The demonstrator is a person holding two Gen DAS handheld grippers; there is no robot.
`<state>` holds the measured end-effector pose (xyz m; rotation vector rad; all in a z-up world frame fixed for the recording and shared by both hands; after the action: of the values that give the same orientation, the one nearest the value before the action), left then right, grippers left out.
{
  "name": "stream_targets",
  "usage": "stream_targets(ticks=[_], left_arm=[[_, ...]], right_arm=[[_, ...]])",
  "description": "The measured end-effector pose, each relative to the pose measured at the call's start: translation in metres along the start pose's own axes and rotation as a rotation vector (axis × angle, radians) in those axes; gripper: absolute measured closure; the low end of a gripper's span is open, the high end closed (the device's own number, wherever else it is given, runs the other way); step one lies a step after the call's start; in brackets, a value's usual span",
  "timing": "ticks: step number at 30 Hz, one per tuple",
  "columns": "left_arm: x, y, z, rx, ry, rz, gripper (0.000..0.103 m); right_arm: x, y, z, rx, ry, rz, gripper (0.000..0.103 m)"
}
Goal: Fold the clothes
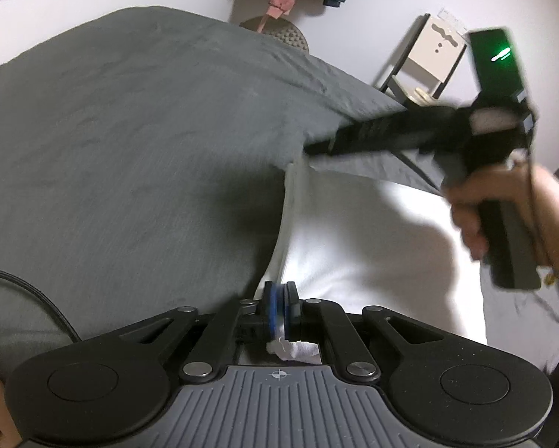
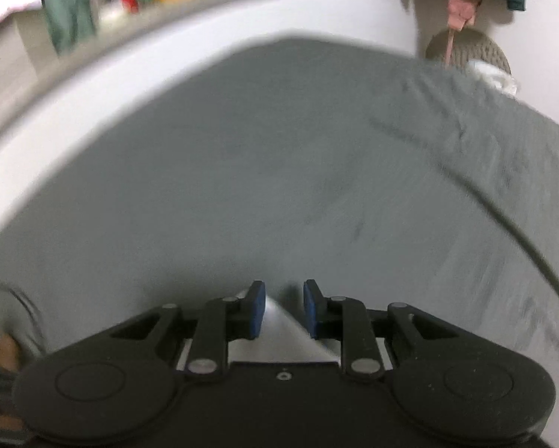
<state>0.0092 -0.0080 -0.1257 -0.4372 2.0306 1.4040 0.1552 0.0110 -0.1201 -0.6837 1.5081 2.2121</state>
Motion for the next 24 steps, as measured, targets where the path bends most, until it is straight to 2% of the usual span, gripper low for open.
stream_targets(ticks=[3, 6, 9, 12, 15, 17, 18, 19, 20, 21, 24], left_arm=[[-0.002, 0.005, -0.006, -0.004, -0.048, -0.015, 0.100], [-0.004, 0.011, -0.011, -0.003, -0.072, -0.037, 0.100], [-0.007, 0.020, -0.011, 0.019, -0.041, -0.070, 0.100], [-0.009, 0.027, -0.006, 0.018, -0.001, -0.077, 0.100], [-0.009, 0.027, 0.002, 0.045, 0.083, -0.079, 0.097], [-0.010, 0.027, 0.012, 0.050, 0.163, -0.087, 0.089], [-0.009, 0.023, 0.017, 0.048, 0.200, -0.082, 0.075], [-0.007, 0.018, 0.022, 0.047, 0.237, -0.077, 0.047], [-0.005, 0.014, 0.026, 0.053, 0.278, -0.071, 0.030], [-0.002, 0.012, 0.029, 0.065, 0.312, -0.071, 0.010], [0.003, 0.006, 0.033, 0.064, 0.358, -0.058, 0.007]], right_arm=[[-0.004, 0.033, -0.004, -0.073, -0.024, -0.033, 0.077], [0.008, 0.066, -0.019, -0.120, -0.040, -0.042, 0.069], [0.038, 0.091, -0.041, -0.122, -0.025, -0.035, 0.065], [0.073, 0.108, -0.054, -0.101, 0.059, -0.045, 0.061], [0.108, 0.122, -0.050, -0.106, 0.164, -0.067, 0.048], [0.121, 0.126, -0.045, -0.130, 0.188, -0.106, 0.038], [0.124, 0.127, -0.043, -0.145, 0.186, -0.130, 0.037], [0.128, 0.128, -0.041, -0.161, 0.185, -0.154, 0.035], [0.132, 0.129, -0.039, -0.176, 0.183, -0.179, 0.034], [0.136, 0.131, -0.037, -0.191, 0.182, -0.203, 0.033], [0.131, 0.133, -0.050, -0.224, 0.061, -0.261, 0.031]])
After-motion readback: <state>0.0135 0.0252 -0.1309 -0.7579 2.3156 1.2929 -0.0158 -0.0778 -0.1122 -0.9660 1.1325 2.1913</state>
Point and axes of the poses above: each gripper's, at about its wrist camera, not at the fingertips, and y roughly against the way its jaws point, z to its left, x to its underside, the point moved 8 cm from there along -y, roughly the way its jaws point, and after that the axes turned 11 degrees about -y, right-handed, at the moved point
